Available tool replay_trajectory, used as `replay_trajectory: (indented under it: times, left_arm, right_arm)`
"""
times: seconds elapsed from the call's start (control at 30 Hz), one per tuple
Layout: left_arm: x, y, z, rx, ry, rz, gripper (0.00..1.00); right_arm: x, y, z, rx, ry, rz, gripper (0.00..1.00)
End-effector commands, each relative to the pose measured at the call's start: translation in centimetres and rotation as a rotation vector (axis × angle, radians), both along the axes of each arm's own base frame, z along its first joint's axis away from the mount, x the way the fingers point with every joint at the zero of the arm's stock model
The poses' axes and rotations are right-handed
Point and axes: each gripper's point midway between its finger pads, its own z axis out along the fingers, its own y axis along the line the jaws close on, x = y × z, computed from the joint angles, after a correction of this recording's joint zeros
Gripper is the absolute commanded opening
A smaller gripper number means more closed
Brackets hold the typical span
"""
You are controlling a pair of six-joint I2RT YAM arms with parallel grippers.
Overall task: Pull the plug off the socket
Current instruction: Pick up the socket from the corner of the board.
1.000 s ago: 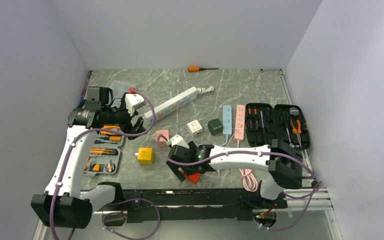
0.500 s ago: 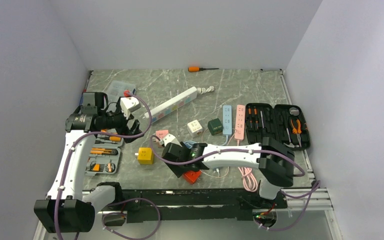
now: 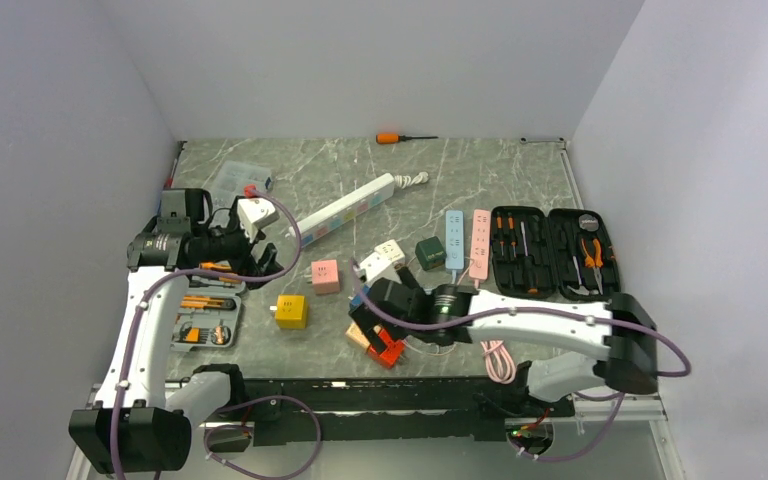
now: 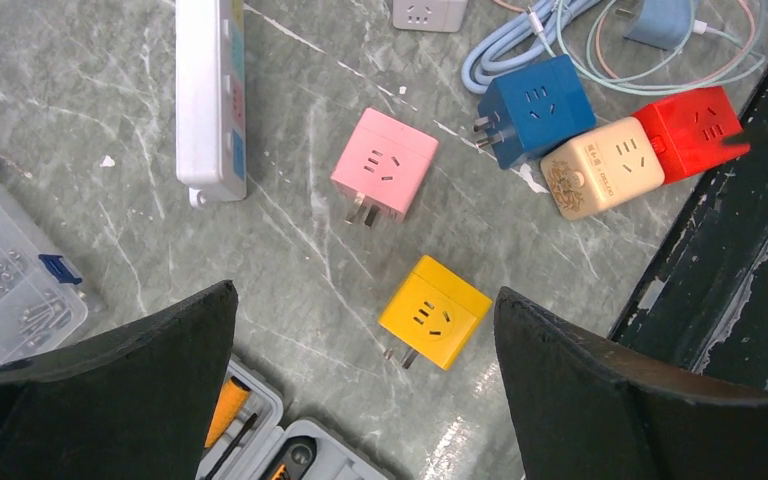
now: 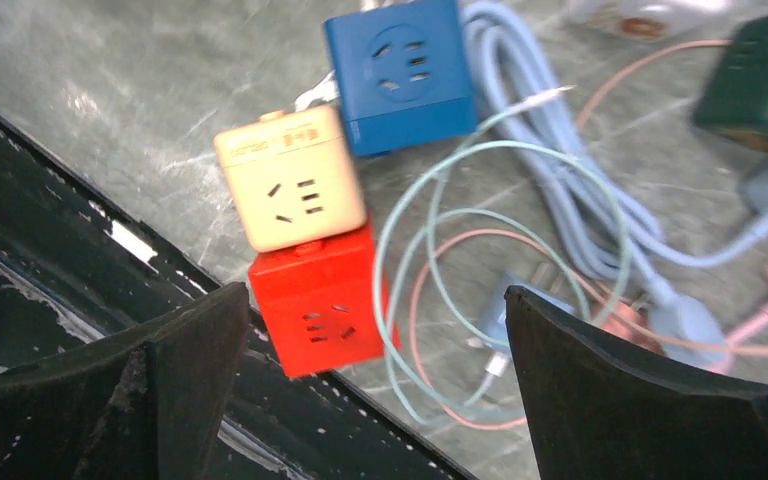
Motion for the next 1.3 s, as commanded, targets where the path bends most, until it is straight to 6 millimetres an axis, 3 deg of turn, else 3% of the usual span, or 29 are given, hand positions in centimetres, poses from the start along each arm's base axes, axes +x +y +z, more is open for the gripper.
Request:
replay_trajectory:
  times: [0.0, 0.07, 0.13, 0.33, 0.47, 0.57, 0.77, 0.87, 0.97, 1.27]
  left_arm:
    - [-0.5, -0.2, 1.0, -0.008, -0.043, -0.025, 0.99]
    - [-0.6, -0.3, 1.2, -0.012, -0.04, -0.029, 0.99]
    - [-0.6, -0.3, 1.5, -0.013, -0.041, -0.029, 0.99]
    - [-0.9, -0.2, 1.7, -0.006, -0.045, -0.028, 0.99]
    - [-0.7, 0.0, 1.7, 0.005, -0.041, -0.017, 0.99]
    - [-0.8, 0.2, 1.7, 0.014, -0.036, -0.015, 0.99]
    - [-0.6, 0.5, 1.4, 0.032, -0.027, 0.004, 0.99]
    - [-0.7, 0.6, 1.4, 0.035, -0.024, 0.008, 0.99]
    - [-0.7, 0.6, 1.4, 0.037, -0.026, 0.011, 0.99]
    - [-0.2, 0.8, 1.8, 0.039, -0.036, 0.03, 0.99]
  right_arm:
    - [3.3, -3.7, 6.1, 0.086, -0.138, -0.189, 1.0]
    - [5.0, -6.2, 6.5, 0.09, -0.12, -0.285, 0.99]
    - [5.3, -6.6, 7.2, 0.145, -0.1, -0.285, 0.95]
    - [-0.1, -1.8, 8.6, 0.257, -0.036, -0.077, 0.59]
    - [-2.8, 0.6, 10.7, 0.357, -0.023, 0.001, 0.49]
    - [-4.2, 2.5, 10.9, 0.403, 0.015, 0.069, 0.51]
    - [-5.4, 4.7, 4.4, 0.284, 0.111, 0.146, 0.7]
    - [-4.5, 4.7, 2.3, 0.247, 0.11, 0.136, 0.82]
    - [-3.2, 4.4, 1.1, 0.221, 0.086, 0.113, 0.88]
    - [-2.2, 3.3, -1.2, 0.18, 0.095, 0.101, 0.91]
